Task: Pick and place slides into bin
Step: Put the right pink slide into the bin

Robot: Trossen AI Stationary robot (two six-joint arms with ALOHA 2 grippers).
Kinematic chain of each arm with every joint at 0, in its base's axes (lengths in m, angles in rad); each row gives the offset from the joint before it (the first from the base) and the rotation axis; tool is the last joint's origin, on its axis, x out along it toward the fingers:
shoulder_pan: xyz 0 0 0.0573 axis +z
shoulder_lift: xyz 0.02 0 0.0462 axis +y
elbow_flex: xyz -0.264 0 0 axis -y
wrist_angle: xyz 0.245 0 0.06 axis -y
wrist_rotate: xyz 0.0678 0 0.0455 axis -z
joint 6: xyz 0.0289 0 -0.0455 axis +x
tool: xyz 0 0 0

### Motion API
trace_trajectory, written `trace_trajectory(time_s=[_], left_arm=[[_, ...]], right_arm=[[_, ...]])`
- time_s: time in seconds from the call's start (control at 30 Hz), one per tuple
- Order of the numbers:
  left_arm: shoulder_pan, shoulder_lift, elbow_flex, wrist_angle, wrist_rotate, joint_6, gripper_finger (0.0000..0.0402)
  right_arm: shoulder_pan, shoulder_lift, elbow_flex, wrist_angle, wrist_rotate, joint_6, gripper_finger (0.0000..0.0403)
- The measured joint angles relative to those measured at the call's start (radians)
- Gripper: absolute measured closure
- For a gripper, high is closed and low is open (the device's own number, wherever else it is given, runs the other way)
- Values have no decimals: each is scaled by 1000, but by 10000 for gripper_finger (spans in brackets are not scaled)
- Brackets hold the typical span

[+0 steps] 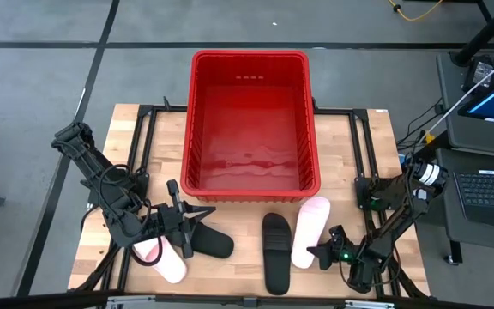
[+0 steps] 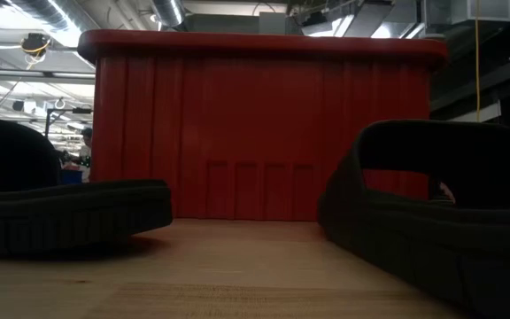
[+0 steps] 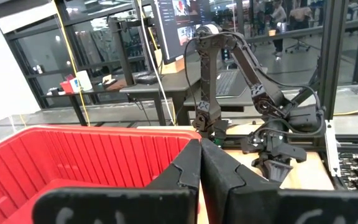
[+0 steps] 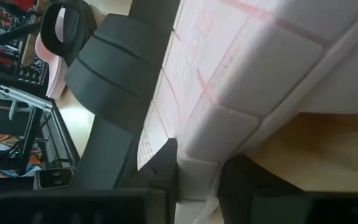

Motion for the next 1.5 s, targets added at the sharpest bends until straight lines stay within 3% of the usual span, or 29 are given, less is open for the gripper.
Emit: trace_trajectory(time_s=[0.47,0.77,0.93,1.37,1.5], left_arm=[[0,0,0,0,0,0,400],[0,0,0,0,1,0,400],[-2,0,0,0,59,0,400],[-2,0,0,0,80,14,399],[-2,0,0,0,80,46,400]], right_arm=[[4,3,92,-10,-21,-74,324],[3,3,266,-331,-24,-2,325],[3,3,378,-529,-17,99,326],[3,3,625,-772,9,101,326],[3,3,722,-810,10,24,326]])
